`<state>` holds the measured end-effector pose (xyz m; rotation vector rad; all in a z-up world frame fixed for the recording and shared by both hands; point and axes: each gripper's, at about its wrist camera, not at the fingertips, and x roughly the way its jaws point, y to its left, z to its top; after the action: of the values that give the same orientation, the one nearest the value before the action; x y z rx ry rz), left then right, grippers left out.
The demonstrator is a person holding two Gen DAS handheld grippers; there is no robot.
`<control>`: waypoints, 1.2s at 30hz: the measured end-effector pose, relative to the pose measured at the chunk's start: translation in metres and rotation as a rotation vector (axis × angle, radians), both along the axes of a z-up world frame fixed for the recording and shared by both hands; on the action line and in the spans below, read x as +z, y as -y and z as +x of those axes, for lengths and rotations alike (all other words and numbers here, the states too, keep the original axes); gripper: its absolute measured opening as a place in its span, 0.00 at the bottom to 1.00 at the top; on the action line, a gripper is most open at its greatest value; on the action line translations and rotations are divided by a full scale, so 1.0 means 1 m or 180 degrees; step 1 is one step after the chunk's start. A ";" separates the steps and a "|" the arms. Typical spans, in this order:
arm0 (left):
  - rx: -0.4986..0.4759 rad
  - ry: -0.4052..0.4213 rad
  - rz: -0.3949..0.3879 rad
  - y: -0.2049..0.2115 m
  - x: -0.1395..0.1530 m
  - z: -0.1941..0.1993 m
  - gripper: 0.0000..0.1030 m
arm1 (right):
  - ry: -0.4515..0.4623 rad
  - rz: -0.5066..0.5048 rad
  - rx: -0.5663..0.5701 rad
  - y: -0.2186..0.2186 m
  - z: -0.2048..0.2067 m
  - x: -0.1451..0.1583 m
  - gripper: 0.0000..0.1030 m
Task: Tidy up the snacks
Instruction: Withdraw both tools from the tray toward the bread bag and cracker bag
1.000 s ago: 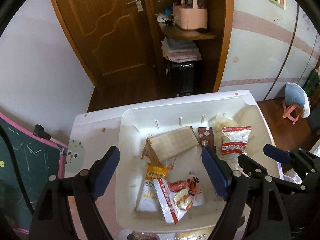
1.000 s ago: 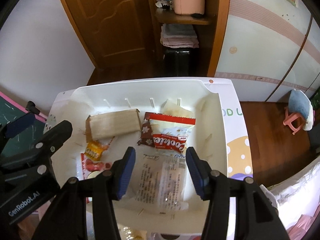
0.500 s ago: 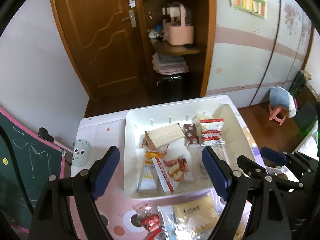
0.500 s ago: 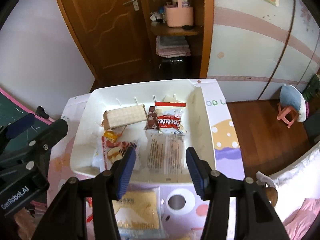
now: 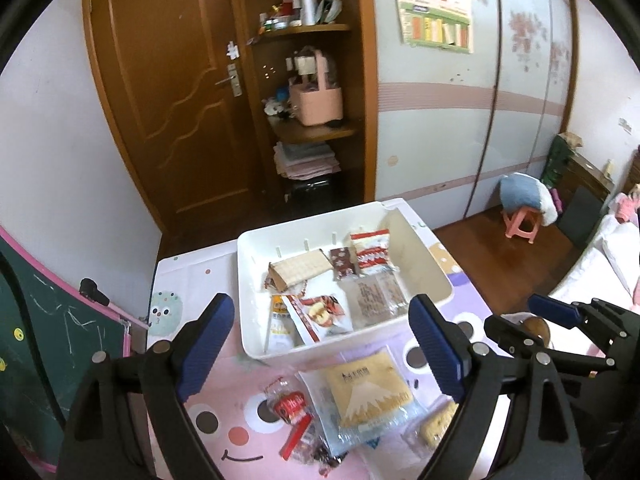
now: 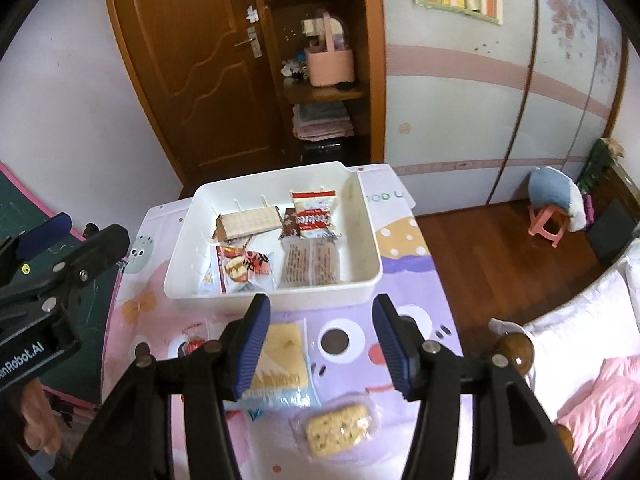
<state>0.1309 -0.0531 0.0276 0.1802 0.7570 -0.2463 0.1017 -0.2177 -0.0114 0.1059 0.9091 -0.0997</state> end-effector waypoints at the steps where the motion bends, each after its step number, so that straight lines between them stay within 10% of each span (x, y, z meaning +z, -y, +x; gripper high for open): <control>1: -0.0018 -0.0006 -0.0013 -0.001 0.000 -0.007 0.86 | 0.0014 0.0008 -0.0026 0.000 -0.009 0.001 0.56; 14: -0.0089 -0.0232 0.0038 -0.013 -0.040 -0.056 0.86 | -0.0080 0.0045 -0.0149 0.001 -0.074 -0.019 0.58; 36: -0.0151 -0.0847 0.0462 -0.019 -0.162 -0.053 0.86 | -0.0867 0.0429 -0.0469 0.015 -0.086 -0.137 0.58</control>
<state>0.0781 -0.0343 -0.1346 0.3070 1.0366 -0.2635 0.0157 -0.2323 -0.1480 0.2902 1.1797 -0.1932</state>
